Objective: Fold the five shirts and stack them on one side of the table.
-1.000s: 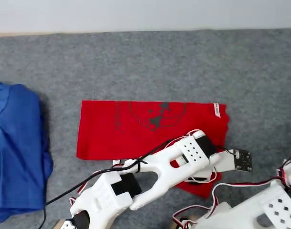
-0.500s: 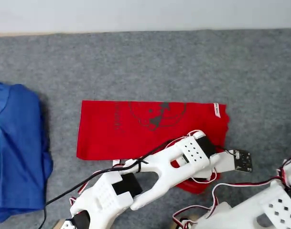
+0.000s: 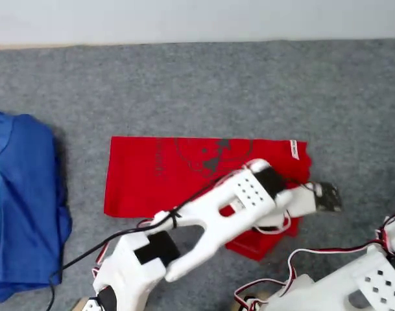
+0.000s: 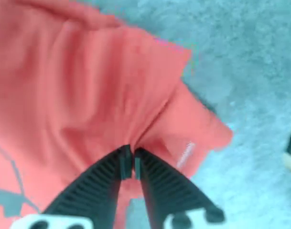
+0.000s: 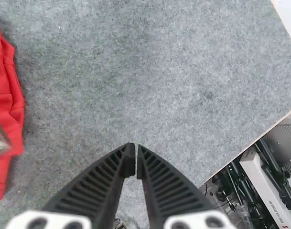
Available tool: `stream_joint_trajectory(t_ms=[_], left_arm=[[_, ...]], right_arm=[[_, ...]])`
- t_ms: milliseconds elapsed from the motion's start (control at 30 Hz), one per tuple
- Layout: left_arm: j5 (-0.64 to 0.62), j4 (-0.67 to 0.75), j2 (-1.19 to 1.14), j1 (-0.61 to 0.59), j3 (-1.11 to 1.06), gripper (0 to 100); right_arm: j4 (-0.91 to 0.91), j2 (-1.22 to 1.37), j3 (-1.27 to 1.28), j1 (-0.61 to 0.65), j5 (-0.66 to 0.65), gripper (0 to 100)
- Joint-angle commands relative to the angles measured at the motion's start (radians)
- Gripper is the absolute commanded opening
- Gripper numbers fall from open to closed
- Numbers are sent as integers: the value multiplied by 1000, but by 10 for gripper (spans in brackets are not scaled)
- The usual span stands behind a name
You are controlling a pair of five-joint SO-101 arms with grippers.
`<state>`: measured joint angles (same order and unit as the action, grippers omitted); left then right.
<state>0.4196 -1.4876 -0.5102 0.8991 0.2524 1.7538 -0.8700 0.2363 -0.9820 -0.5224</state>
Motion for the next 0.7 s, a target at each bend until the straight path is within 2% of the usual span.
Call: stream_joint_trajectory(t_ms=[0, 167, 333, 667], left_arm=[[5, -9, 69, -63, 36, 3], [5, 5, 69, -107, 36, 3], [3, -3, 69, -87, 35, 3], [-3, -86, 69, 98, 35, 3]], right_arm=[[41, -15, -5, -10, -9, 9], [42, -15, -5, -10, -8, 9], [42, -15, -5, -10, -8, 9], [42, -15, -5, -10, -8, 9]])
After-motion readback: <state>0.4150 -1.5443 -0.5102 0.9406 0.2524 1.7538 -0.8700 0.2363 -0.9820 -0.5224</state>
